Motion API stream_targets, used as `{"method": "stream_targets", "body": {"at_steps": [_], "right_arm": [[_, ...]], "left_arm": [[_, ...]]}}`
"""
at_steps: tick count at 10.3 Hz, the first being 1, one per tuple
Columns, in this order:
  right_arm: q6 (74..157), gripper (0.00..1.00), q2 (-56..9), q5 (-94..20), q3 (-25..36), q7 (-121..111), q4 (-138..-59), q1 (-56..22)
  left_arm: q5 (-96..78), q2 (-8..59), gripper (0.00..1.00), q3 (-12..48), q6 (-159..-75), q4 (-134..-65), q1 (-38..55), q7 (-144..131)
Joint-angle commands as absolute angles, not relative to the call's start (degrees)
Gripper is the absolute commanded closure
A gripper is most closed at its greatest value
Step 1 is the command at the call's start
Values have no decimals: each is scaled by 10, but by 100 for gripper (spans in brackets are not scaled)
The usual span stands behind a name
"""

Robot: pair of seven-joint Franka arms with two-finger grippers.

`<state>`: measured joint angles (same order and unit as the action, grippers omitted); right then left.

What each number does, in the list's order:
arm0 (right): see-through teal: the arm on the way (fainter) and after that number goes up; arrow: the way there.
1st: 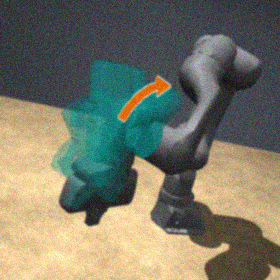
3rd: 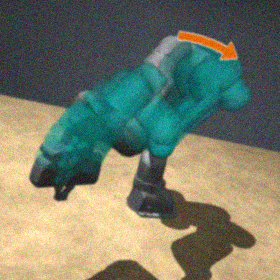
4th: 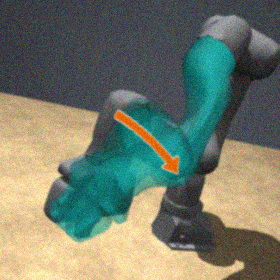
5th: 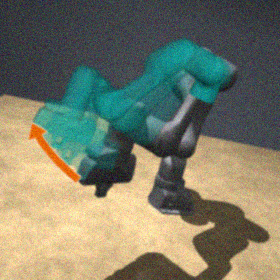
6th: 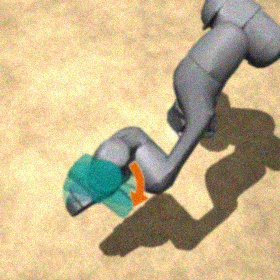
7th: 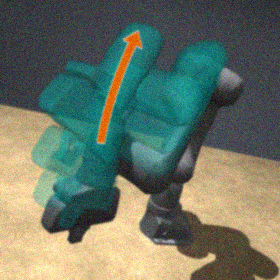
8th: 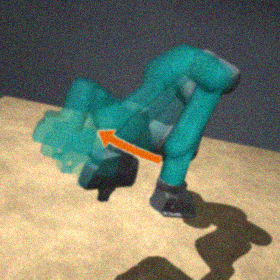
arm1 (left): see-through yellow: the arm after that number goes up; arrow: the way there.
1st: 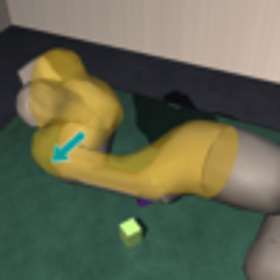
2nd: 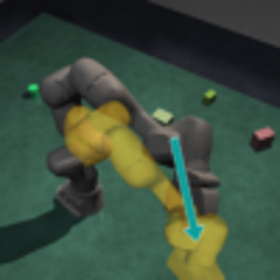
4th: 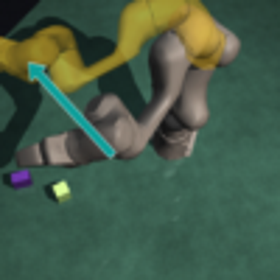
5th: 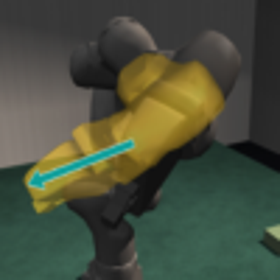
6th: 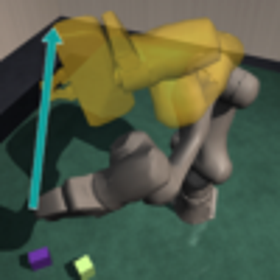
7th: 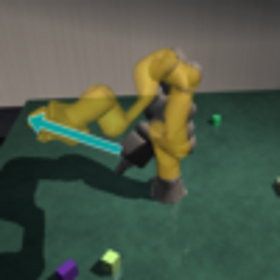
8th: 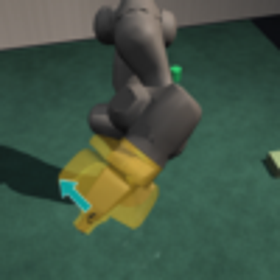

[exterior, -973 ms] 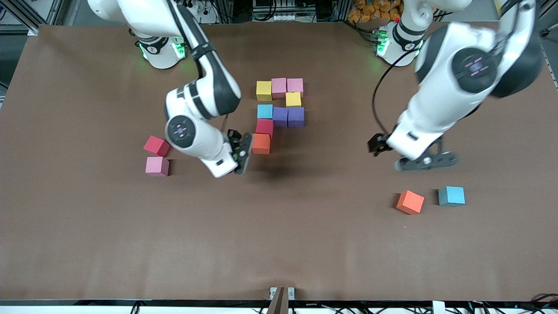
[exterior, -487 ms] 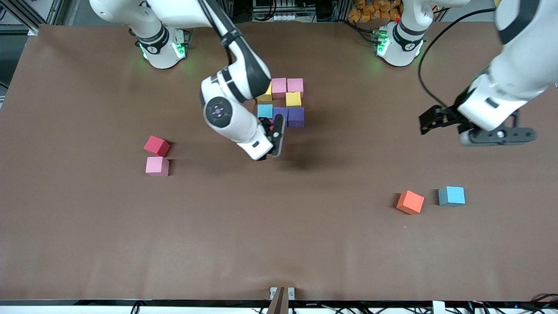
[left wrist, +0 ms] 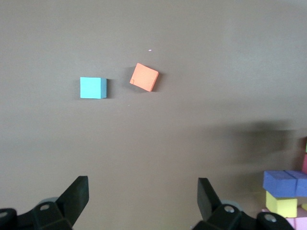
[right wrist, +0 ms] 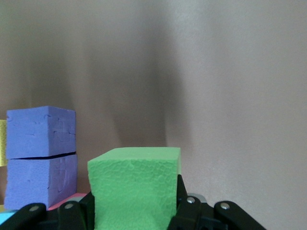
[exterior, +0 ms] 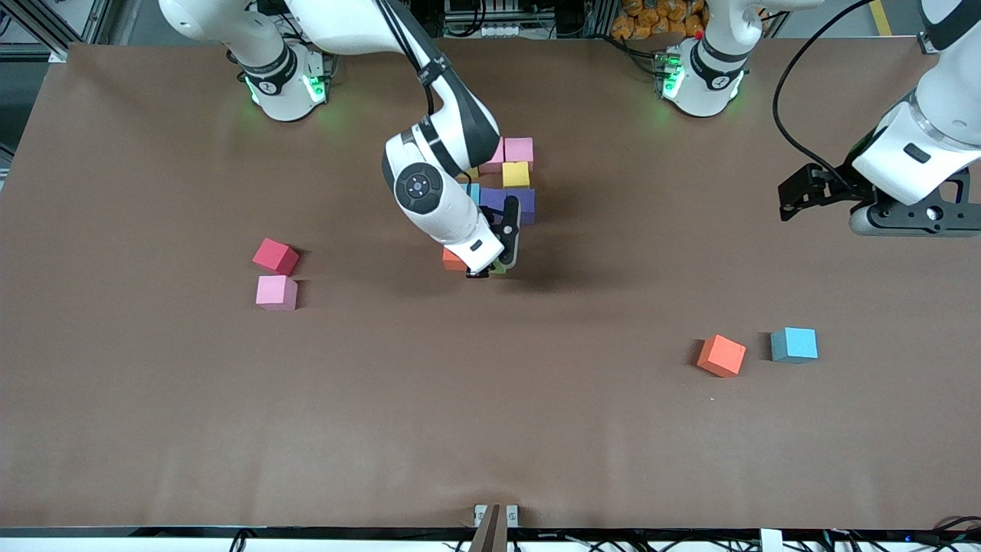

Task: Form number 2 with 11 blocks
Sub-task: 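Lower green beside orange with the right gripper while the left gripper withdraws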

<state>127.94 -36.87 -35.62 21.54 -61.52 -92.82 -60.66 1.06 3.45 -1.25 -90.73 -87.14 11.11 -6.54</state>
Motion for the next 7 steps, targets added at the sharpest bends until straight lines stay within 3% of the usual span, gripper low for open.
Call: {"method": "stream_targets", "body": {"at_steps": [1,7], "right_arm": [[1307,84,-373,-367,221,-627,-957,-618],[1347,84,-379,-367,212,-626,-981,-635]], "left_arm": [[25,23,0,-4,-904,-882,100,-53],[25,8,0,-4,-904,-884,91,-53]]}}
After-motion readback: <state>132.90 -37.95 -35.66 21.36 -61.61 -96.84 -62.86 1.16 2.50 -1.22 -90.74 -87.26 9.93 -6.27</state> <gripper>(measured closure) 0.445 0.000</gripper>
